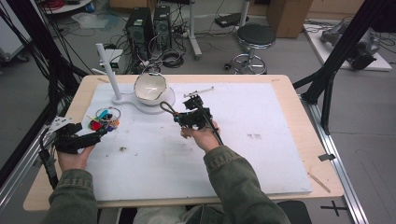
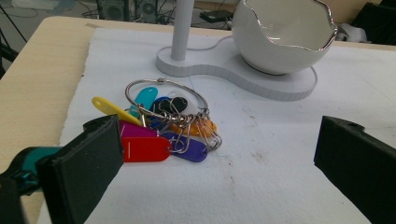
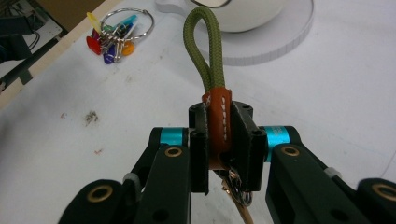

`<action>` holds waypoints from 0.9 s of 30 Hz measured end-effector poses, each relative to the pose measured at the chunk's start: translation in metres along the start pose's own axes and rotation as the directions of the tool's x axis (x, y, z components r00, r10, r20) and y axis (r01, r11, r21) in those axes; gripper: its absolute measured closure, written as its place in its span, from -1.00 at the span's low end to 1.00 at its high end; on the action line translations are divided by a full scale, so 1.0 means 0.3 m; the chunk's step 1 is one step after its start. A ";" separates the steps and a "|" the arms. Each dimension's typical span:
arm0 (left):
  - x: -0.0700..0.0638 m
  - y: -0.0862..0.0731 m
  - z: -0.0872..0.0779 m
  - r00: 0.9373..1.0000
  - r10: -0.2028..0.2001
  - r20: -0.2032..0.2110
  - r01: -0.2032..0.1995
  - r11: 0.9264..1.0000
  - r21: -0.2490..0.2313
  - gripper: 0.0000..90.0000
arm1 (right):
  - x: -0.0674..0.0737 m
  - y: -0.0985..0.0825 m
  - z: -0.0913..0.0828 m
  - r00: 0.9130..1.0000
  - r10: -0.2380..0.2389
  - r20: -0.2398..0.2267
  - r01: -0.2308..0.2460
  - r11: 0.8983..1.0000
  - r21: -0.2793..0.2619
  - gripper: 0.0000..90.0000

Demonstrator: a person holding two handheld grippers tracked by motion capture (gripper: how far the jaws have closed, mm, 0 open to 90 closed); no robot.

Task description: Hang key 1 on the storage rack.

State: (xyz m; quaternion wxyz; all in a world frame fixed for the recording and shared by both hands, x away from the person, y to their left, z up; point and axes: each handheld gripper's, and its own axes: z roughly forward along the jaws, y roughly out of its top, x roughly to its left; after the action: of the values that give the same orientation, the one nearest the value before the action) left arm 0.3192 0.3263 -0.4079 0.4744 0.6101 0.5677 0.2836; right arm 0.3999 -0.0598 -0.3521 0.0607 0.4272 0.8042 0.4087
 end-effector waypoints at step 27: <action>0.003 0.000 0.002 1.000 -0.003 0.002 0.003 1.000 -0.001 -0.96 | 0.116 0.175 0.035 0.998 -0.057 -0.028 0.056 0.998 -0.036 0.73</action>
State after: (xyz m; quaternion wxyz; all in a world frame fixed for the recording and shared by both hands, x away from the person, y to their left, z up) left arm 0.3199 0.3269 -0.4084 0.4757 0.6094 0.5681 0.2823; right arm 0.4162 -0.0119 -0.3131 0.0682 0.3972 0.8094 0.4272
